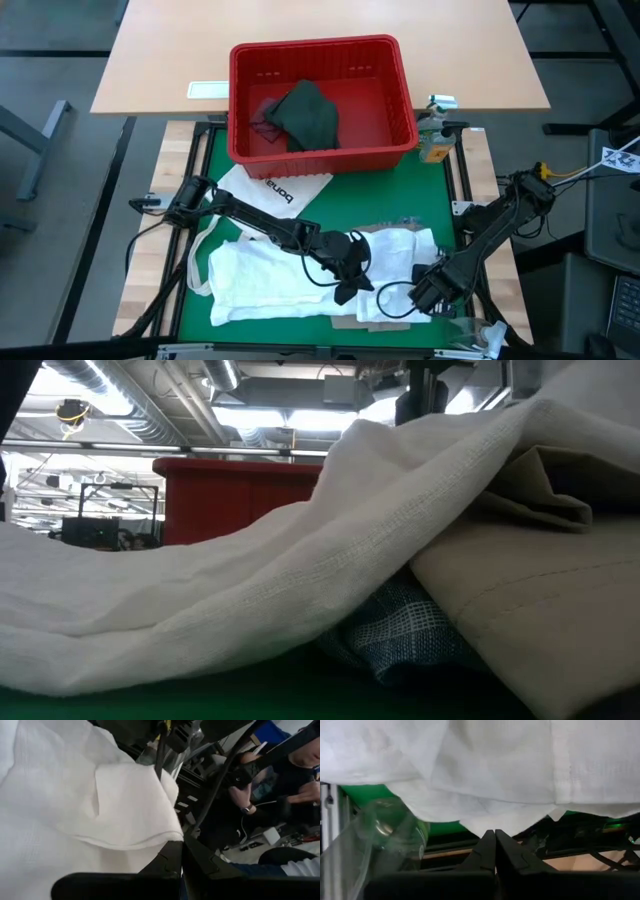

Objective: Fold Laundry from Bin
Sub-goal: Fold the white polo shirt

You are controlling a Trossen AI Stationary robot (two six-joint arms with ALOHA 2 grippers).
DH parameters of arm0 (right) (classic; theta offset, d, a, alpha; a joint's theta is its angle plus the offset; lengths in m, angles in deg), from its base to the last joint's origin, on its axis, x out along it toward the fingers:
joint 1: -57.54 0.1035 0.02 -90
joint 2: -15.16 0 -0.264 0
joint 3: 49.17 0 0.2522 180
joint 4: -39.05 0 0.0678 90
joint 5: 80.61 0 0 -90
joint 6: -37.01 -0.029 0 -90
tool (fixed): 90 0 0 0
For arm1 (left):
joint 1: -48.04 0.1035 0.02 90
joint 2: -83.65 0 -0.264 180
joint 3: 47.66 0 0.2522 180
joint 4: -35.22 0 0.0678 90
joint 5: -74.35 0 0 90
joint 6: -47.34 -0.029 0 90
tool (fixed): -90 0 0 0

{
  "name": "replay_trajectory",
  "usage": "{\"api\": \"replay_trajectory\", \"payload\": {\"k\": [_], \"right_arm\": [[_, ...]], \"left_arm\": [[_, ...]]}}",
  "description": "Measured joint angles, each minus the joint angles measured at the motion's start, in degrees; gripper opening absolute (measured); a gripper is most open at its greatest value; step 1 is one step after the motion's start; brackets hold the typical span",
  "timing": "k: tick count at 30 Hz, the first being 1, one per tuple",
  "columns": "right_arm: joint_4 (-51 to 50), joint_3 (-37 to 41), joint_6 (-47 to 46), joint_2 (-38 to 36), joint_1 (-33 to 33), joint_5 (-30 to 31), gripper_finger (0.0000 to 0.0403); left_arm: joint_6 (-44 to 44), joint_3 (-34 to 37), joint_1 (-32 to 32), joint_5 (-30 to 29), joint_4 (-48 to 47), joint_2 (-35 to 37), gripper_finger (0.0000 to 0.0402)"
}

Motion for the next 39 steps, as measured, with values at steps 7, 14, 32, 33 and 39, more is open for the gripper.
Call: {"api": "replay_trajectory", "payload": {"k": [7,14,32,33,39], "right_arm": [[0.32,-4.12,0.47,-2.27,0.02,4.30,0.0000],[0.80,-9.61,4.69,-4.91,-0.02,22.26,0.0000],[17.61,-10.69,9.18,-4.77,-6.97,34.90,0.0096],[18.91,-10.69,9.07,-4.77,-7.47,34.78,0.0109],[21.90,-10.69,8.94,-4.75,-10.65,29.18,0.0149]], "left_arm": [[0.00,0.00,-0.02,0.68,-0.09,-0.01,0.0000],[-1.07,0.00,-0.19,0.74,-0.57,-0.01,0.0000],[-4.50,0.00,-2.99,0.04,-13.12,-0.06,0.0000],[-4.50,0.00,-3.22,-0.27,-13.10,-0.06,0.0000],[-6.21,0.00,-4.46,-2.65,-13.13,-0.06,0.0000]]}}
